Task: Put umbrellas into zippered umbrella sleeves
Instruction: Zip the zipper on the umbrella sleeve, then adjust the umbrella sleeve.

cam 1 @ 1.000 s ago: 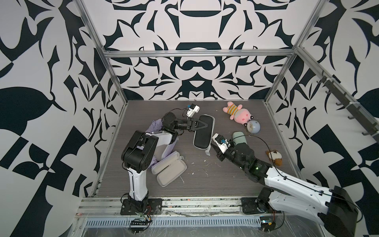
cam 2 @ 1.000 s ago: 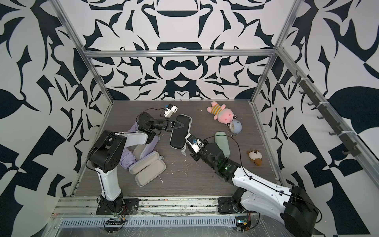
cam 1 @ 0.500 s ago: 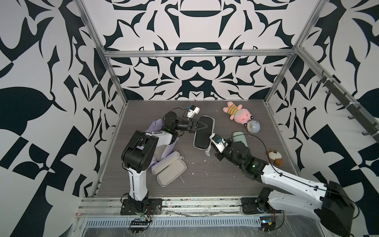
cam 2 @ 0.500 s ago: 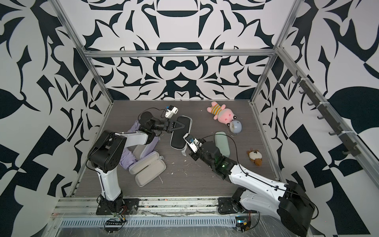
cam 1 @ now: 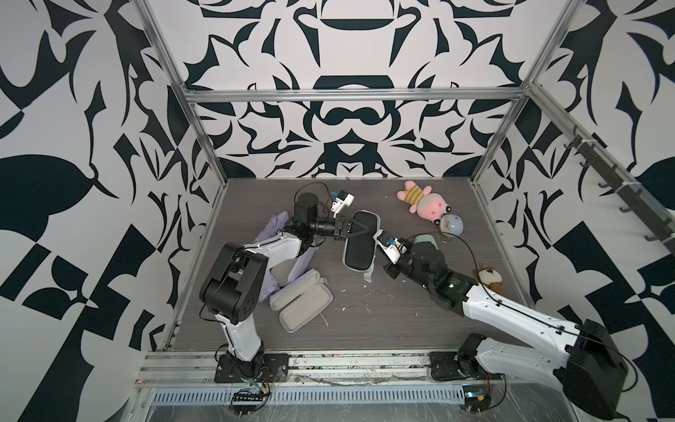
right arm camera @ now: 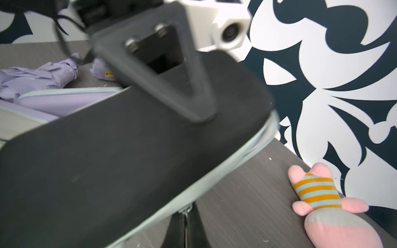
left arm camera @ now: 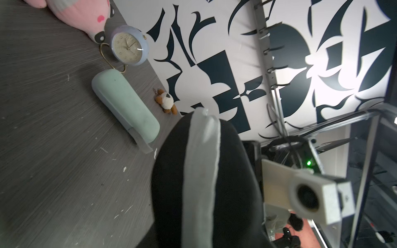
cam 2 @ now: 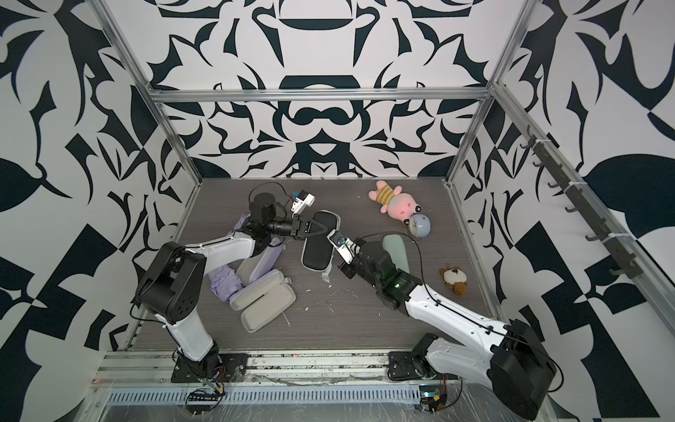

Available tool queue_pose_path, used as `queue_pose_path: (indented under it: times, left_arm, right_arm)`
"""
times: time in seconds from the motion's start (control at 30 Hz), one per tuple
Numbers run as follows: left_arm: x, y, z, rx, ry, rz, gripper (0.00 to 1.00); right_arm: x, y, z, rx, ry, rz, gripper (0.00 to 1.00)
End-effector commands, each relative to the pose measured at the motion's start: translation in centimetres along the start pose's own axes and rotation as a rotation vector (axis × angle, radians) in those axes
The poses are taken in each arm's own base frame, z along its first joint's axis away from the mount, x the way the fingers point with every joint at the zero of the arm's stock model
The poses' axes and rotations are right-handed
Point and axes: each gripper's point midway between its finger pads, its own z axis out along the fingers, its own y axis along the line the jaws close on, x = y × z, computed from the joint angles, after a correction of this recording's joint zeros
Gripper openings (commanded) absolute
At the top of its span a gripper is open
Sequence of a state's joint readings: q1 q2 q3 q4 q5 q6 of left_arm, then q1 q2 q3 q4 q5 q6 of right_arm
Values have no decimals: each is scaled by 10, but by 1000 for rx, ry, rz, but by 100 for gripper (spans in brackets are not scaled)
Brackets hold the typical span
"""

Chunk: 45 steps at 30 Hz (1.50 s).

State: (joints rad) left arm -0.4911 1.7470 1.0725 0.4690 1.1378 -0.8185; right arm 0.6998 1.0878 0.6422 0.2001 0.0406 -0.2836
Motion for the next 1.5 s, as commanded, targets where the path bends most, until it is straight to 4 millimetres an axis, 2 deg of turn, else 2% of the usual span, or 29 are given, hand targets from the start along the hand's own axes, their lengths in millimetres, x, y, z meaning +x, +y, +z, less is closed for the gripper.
queue_pose_path:
  times: [0.0, 0.1, 0.33, 0.43, 0.53, 0.63, 0.77, 0.8, 0.87, 0.97, 1.1, 1.27, 1.47]
  left_arm:
    - [43, 3, 3, -61, 157, 6, 10]
    - [57, 4, 11, -63, 203, -7, 10]
    - [90, 12, 33, -74, 305, -38, 11]
    - [99, 18, 35, -98, 339, -51, 12]
    - [105, 23, 33, -121, 357, -52, 13]
    - [105, 25, 31, -137, 374, -50, 13]
    - [97, 17, 28, -140, 386, 2, 14]
    - [93, 15, 26, -143, 380, 14, 15]
    - [82, 13, 18, -151, 355, 42, 17]
    - [70, 11, 11, -170, 319, 105, 20]
    - [65, 9, 9, -189, 323, 197, 30]
    - [65, 3, 10, -181, 345, 245, 37]
    - [67, -16, 9, -142, 346, 313, 41]
  right_arm:
    - [-65, -42, -11, 87, -175, -18, 0]
    - [-76, -55, -8, 100, -188, -58, 0]
    - [-99, -71, 4, 133, -165, -209, 0]
    - [-100, -83, 7, 163, -119, -282, 0]
    - [-95, -98, 8, 200, -68, -295, 0]
    - [-88, -104, 11, 214, -31, -278, 0]
    - [-73, -81, 13, 97, -2, -189, 0]
    - [-71, -76, 10, 69, -2, -157, 6]
    - [-56, -67, 3, 9, 45, -67, 33]
    - [-38, -64, -12, -69, 56, 142, 52]
    - [-35, -48, -23, -259, 2, 416, 74]
    - [-36, -17, -15, -496, 14, 591, 76]
    - [-32, -3, -7, -618, 41, 663, 75]
